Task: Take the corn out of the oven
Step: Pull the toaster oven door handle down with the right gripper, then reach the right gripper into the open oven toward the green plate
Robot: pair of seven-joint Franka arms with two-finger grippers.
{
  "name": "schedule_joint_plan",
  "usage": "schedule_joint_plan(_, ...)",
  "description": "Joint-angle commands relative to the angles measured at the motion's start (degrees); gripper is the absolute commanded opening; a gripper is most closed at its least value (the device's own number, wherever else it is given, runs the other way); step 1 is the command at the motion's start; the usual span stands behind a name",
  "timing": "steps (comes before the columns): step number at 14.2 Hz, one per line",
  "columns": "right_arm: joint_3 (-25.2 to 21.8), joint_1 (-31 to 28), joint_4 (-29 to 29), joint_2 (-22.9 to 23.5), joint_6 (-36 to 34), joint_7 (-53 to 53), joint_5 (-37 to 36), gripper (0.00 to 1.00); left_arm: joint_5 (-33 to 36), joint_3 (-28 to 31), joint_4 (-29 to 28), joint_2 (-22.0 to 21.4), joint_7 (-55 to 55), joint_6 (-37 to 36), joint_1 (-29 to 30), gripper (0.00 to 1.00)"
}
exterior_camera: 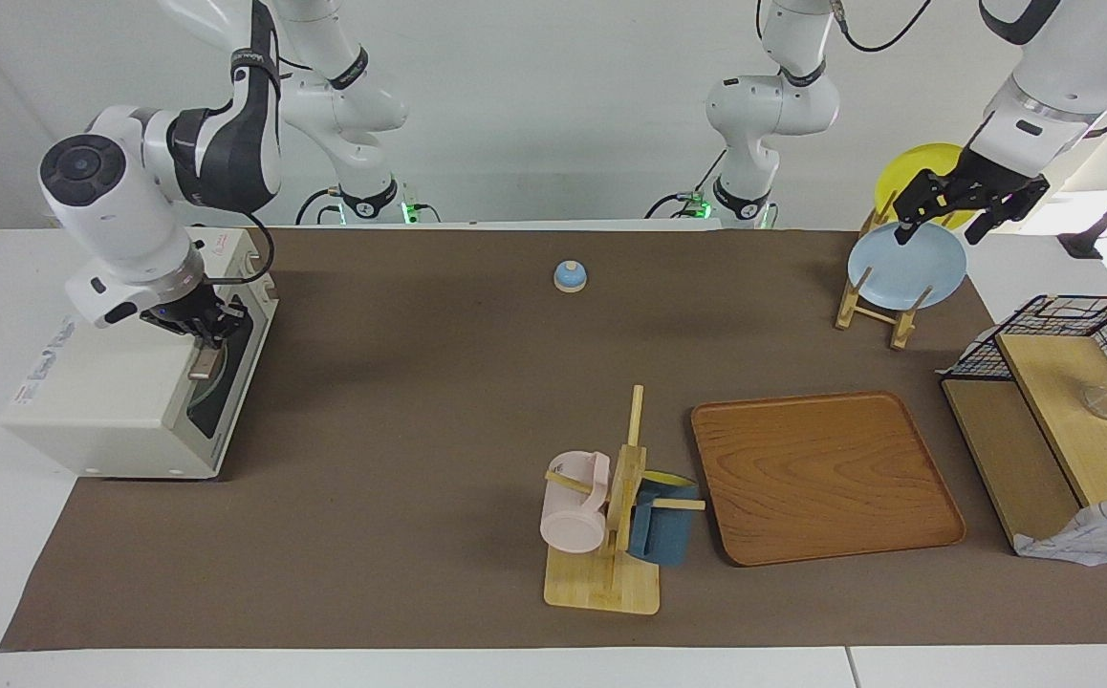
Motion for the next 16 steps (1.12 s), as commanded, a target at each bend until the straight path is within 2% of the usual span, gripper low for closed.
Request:
schedule_joint_plan(1, 0.22, -0.38, -3.25, -1.55, 2.90, 0.34, -0.84, 0.00, 0.10, 0.13, -0.71, -0.93, 0.27, -0.67, -0.01, 1.00)
schedule_joint_plan(5, 0.65, 1.02, -5.00, 1.26, 8.87, 1.83, -0.05, 0.00, 0.10, 0.13, -0.71, -0.93, 0.27, -0.59, -0.01, 1.00)
schedule_joint_plan(10, 0.74, 7.08, -5.27, 7.14, 15.64, 7.72, 0.31, 0.00, 0.10, 0.13, -0.62, -0.93, 0.27, -0.59, -0.01, 1.00)
schedule_joint_plan(14, 0.74, 8.06, -5.19, 11.54, 20.74, 8.17, 1.89, 0.00, 0.10, 0.13, -0.71, -0.93, 0.27, -0.59, -0.01, 1.00)
schedule_joint_plan(16, 0.83, 8.14, -5.01, 11.82, 20.76, 9.65, 2.32, 0.00, 0.10, 0.13, -0.71, -0.93, 0.27, -0.59, -0.01, 1.00)
